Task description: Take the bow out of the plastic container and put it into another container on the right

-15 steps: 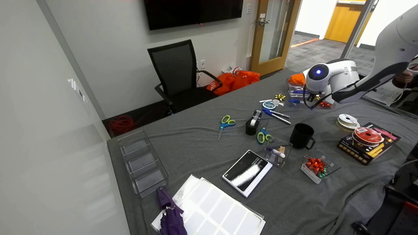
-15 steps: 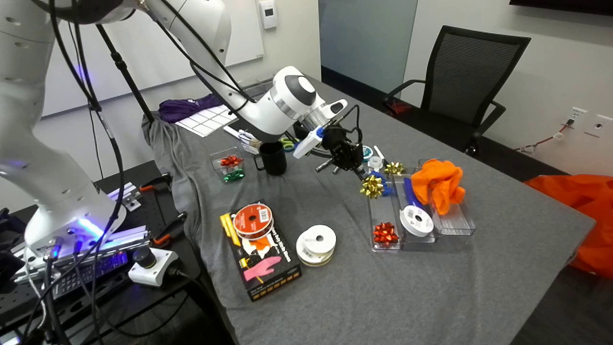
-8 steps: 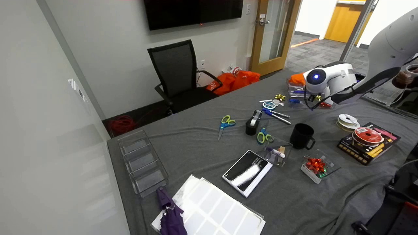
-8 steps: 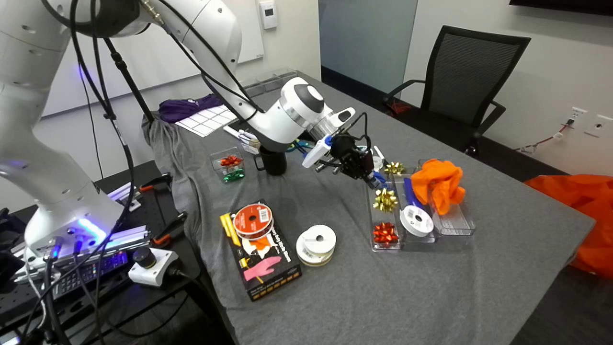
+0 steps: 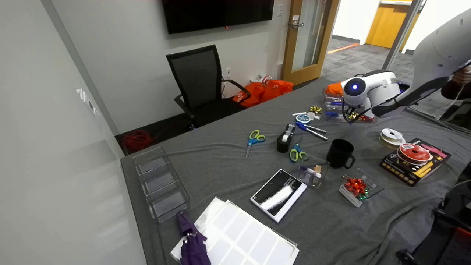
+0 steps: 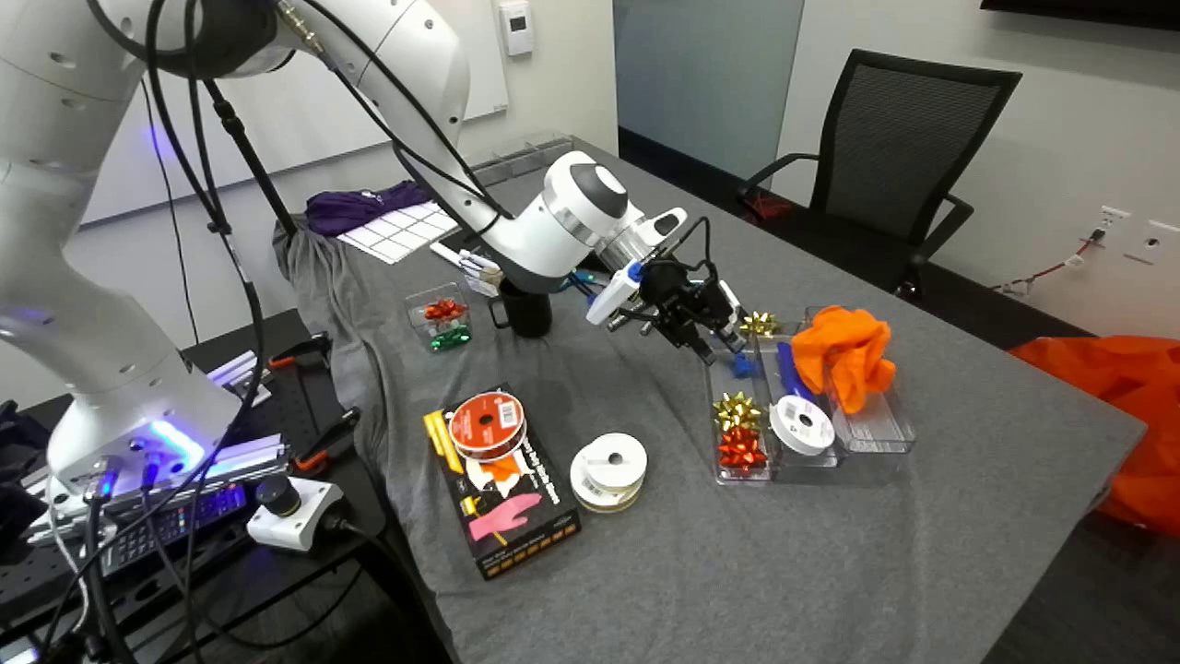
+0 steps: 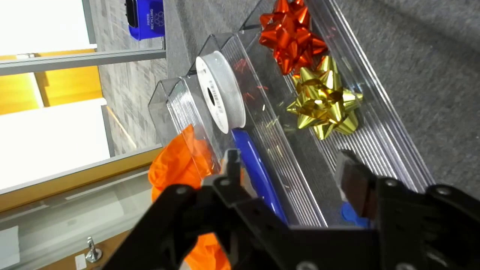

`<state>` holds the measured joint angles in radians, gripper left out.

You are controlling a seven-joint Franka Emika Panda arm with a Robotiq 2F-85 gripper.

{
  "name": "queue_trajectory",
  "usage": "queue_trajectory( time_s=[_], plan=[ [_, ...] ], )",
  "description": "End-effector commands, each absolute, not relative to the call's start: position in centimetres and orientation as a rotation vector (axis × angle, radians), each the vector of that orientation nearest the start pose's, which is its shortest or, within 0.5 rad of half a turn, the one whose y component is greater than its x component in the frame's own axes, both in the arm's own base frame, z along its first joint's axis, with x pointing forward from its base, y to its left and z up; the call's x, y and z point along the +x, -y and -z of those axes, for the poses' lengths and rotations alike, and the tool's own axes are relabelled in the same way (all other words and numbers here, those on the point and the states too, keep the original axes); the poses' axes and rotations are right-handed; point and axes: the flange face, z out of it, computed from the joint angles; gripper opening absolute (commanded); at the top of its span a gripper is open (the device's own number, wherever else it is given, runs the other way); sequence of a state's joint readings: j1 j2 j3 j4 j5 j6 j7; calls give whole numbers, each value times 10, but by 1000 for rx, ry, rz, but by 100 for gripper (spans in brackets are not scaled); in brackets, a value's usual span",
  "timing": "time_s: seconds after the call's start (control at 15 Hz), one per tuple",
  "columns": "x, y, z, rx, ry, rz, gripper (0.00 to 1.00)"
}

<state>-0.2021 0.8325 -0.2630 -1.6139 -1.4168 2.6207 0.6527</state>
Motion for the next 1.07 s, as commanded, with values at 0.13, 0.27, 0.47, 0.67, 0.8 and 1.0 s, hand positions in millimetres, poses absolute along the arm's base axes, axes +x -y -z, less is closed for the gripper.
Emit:
queue_trajectory(
  time_s=[0.13, 0.27, 0.47, 0.67, 0.8, 1.0],
  plan=[
    [632, 257, -188, 2291, -280, -270, 100],
    [628, 252, -202, 2339, -281, -313, 100],
    [616, 248, -218, 2405, -309, -363, 100],
    [596, 245, -227, 2486, -351, -396, 100],
    [582, 243, -230, 2538, -378, -390, 100],
    [562, 243, -233, 2619, -407, -362, 100]
  ],
)
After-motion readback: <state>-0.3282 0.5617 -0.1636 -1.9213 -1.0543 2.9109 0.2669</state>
